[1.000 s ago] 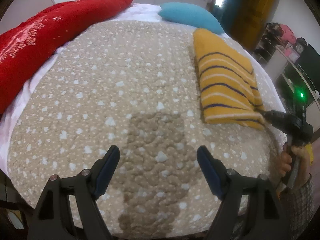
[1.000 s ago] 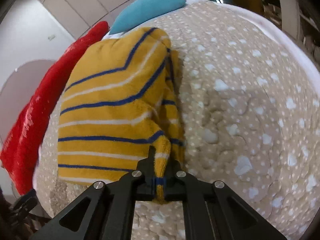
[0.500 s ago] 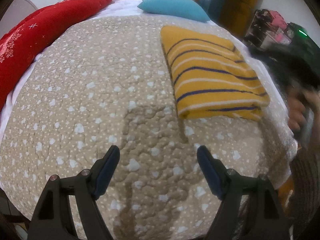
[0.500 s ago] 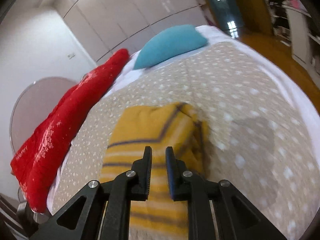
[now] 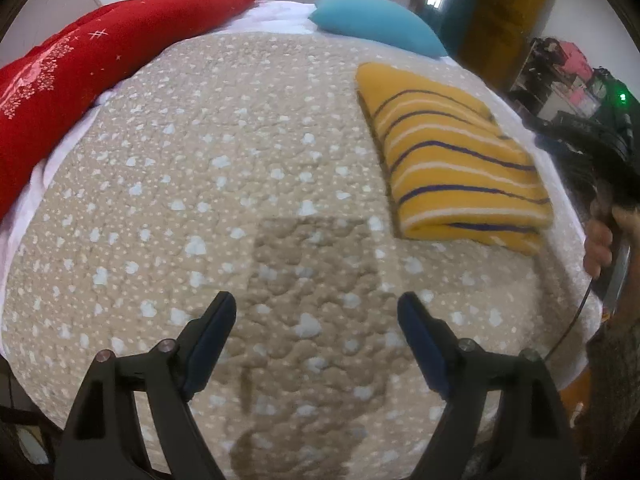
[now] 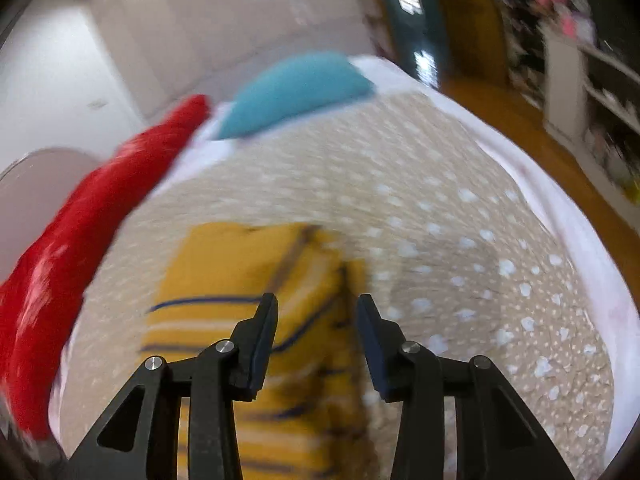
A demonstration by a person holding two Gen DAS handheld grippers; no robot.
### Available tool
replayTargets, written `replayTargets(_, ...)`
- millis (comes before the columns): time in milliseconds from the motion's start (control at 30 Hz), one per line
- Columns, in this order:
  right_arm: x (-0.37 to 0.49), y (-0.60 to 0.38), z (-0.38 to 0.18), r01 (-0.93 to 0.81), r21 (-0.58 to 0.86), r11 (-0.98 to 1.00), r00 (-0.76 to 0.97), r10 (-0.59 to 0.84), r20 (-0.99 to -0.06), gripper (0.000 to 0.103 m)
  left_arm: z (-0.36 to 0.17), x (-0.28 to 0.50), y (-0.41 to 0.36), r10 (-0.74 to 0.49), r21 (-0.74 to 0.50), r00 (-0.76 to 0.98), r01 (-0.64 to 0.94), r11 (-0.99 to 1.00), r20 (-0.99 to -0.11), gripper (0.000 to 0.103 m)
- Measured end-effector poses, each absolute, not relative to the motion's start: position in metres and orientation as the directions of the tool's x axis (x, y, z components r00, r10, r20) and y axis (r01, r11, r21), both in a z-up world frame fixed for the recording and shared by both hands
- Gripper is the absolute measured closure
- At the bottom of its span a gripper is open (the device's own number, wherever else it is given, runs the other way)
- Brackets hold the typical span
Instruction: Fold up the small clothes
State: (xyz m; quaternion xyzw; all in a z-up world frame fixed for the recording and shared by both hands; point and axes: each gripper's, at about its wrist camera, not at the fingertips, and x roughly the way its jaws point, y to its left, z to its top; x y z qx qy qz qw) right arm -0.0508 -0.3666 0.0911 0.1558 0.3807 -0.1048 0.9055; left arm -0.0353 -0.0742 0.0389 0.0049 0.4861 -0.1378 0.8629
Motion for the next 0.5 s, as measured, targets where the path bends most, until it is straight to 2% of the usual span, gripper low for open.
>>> replayTargets(67,-0.055,-0.341,0.091,0.220,0.191,0.957,0.705,-0.020,-0.709,0.059,0.043,-0.041,-0.081,-0.236,-0.115,0.499,0.262,0.958,-0.833,0.021)
replayTargets(133,-0.051,-0.322,0.076,0.167,0.157,0.973,0.678,0.002,-0.735,0.059,0.049,-0.050,-0.085,-0.229,-0.092,0.518,0.277,0.957,-0.824,0.021)
replayTargets(200,-0.047,-0.317,0.050,0.176,0.128,0.976,0.618,-0.008,-0.786,0.059,0.057,-0.058,-0.084,-0.211,-0.064,0.549,0.275,0.959,-0.809,0.021)
replayTargets(267,-0.053,-0.318,0.036,0.193,0.098,0.976,0.618,-0.043,-0.785,0.059,0.064,-0.065,-0.078,-0.191,-0.040,0.583,0.262,0.964,-0.790,0.021)
replayTargets(367,-0.069,-0.319,0.042,0.259,0.026,0.965,0.607,-0.141,-0.782,0.057,0.072,-0.072,-0.070,-0.152,0.003,0.631,0.237,0.971,-0.760,0.018)
replayTargets(500,-0.071,-0.312,0.075,0.230,0.100,0.968,0.674,-0.084,-0.733,0.057,0.074,-0.076,-0.066,-0.178,-0.036,0.630,0.231,0.972,-0.756,0.017)
